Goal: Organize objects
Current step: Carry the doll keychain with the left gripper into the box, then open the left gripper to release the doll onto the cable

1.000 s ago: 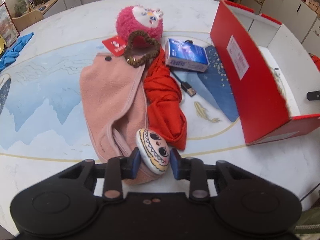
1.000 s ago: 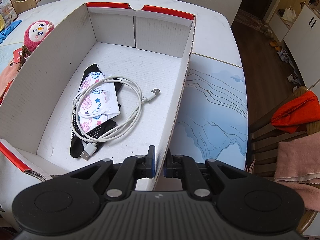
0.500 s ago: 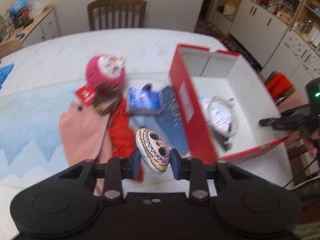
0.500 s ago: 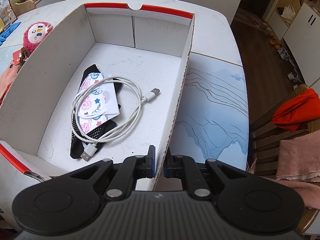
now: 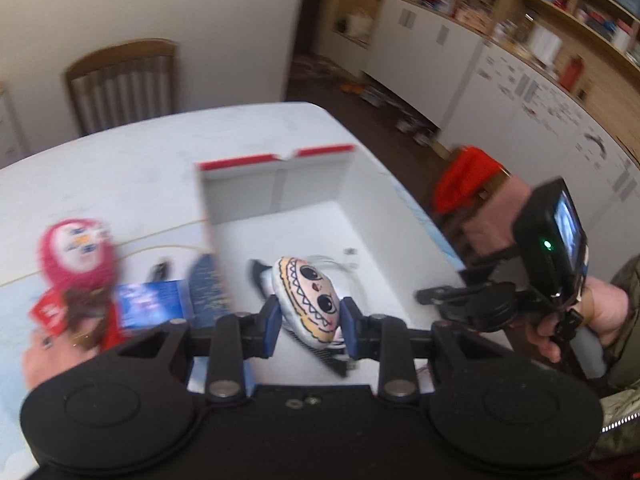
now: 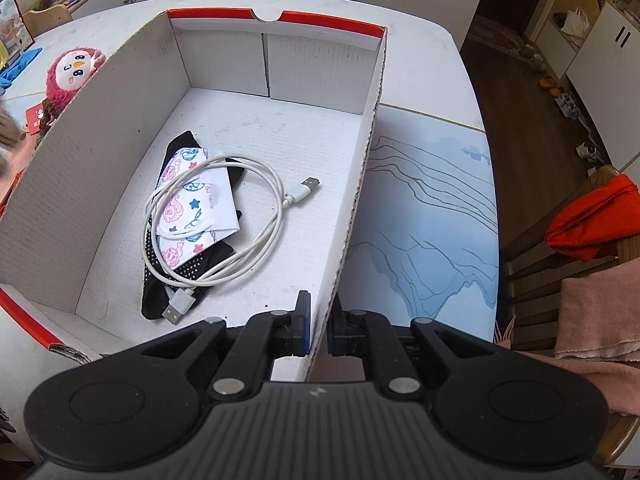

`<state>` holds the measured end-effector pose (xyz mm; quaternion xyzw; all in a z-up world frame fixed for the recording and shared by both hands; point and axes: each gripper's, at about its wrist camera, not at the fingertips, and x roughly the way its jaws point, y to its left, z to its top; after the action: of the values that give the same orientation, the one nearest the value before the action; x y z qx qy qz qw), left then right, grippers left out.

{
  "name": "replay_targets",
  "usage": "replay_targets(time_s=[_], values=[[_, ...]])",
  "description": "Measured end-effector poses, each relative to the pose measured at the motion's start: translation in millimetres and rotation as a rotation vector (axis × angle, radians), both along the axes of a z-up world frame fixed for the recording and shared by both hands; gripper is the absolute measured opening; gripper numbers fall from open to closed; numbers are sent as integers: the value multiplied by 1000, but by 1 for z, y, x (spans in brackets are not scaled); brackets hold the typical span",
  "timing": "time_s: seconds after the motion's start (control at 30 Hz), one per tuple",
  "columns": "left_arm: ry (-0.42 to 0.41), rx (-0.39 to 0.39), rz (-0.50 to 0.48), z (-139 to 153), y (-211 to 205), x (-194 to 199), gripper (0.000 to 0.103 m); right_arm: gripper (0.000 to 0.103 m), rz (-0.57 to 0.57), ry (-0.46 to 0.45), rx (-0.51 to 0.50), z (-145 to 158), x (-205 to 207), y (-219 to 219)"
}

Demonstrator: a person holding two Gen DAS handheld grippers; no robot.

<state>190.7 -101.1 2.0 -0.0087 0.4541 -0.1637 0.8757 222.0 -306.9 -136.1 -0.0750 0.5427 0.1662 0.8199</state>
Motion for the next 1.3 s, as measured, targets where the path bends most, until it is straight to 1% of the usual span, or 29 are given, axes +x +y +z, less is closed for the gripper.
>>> replay_targets(time_s=[0.17, 0.37, 0.47, 0.67, 0.83, 1.1, 1.17, 1.3], values=[[44, 13, -93, -22, -36, 18, 29, 7, -2, 2, 4, 0, 0, 0], [99, 42, -162, -50, -63, 31, 29, 7, -8, 9, 14, 0, 2, -1], [125, 62, -175, -63, -71, 36, 29, 7, -7, 8, 14, 1, 2, -1], [148, 106, -186, -83, -80, 48, 29, 7, 0, 7, 8, 1, 1, -1], [169, 87, -205, -94, -84, 58, 29, 7, 1, 6, 7, 1, 1, 0], [215, 129, -238, -111, -94, 63, 30, 7, 3, 5, 6, 1, 1, 0], [228, 147, -237, -116, -96, 64, 30, 7, 3, 5, 5, 1, 1, 0], [244, 156, -235, -121, -95, 64, 31, 7, 3, 5, 6, 1, 1, 0]])
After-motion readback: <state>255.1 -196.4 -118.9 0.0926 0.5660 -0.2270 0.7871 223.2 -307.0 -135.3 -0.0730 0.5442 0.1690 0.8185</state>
